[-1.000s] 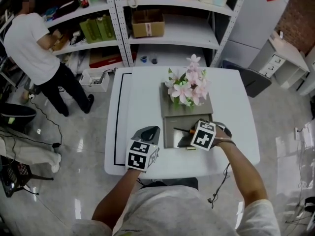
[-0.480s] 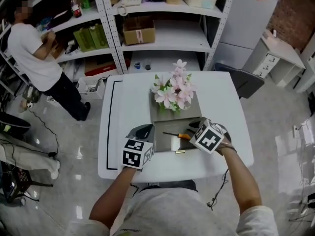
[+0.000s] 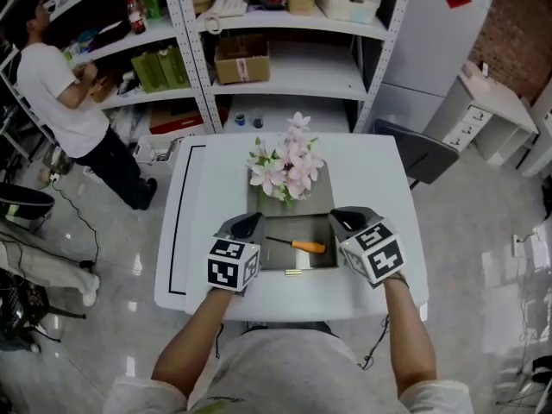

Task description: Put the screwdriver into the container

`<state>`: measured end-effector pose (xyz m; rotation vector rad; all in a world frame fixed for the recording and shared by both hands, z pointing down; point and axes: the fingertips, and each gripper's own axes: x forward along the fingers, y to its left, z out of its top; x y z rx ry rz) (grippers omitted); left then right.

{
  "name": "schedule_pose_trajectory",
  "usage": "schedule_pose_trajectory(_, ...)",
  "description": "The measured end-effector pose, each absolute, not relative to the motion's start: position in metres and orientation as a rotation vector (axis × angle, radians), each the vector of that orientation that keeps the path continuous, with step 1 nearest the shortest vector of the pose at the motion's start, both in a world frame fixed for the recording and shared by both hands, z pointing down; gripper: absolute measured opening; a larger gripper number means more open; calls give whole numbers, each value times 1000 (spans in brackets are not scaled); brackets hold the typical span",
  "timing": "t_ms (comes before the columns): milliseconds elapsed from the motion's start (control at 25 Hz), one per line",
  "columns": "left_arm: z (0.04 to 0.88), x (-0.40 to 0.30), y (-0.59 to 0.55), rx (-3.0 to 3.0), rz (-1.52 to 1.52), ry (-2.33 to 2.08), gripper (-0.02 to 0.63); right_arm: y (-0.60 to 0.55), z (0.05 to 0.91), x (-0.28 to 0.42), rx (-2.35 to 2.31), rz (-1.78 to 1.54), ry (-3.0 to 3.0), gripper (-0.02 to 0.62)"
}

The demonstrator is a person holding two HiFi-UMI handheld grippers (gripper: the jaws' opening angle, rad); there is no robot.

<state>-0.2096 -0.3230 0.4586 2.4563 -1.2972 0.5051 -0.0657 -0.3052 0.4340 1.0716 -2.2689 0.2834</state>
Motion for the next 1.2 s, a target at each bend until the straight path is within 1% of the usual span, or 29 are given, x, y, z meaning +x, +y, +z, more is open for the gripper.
schedule_pose_trajectory(360, 446, -192, -318, 2428, 466, -1412, 3, -302, 402, -35, 1364, 375, -2494, 3)
schedule_pose_trajectory(800, 447, -181, -311, 2399, 470, -1467, 3, -304, 406, -31, 1315, 367, -2535, 3)
schedule_pose_trajectory(1200, 450, -185, -310, 2369, 473, -1500, 3, -307, 412, -36, 1266, 376, -2551, 3)
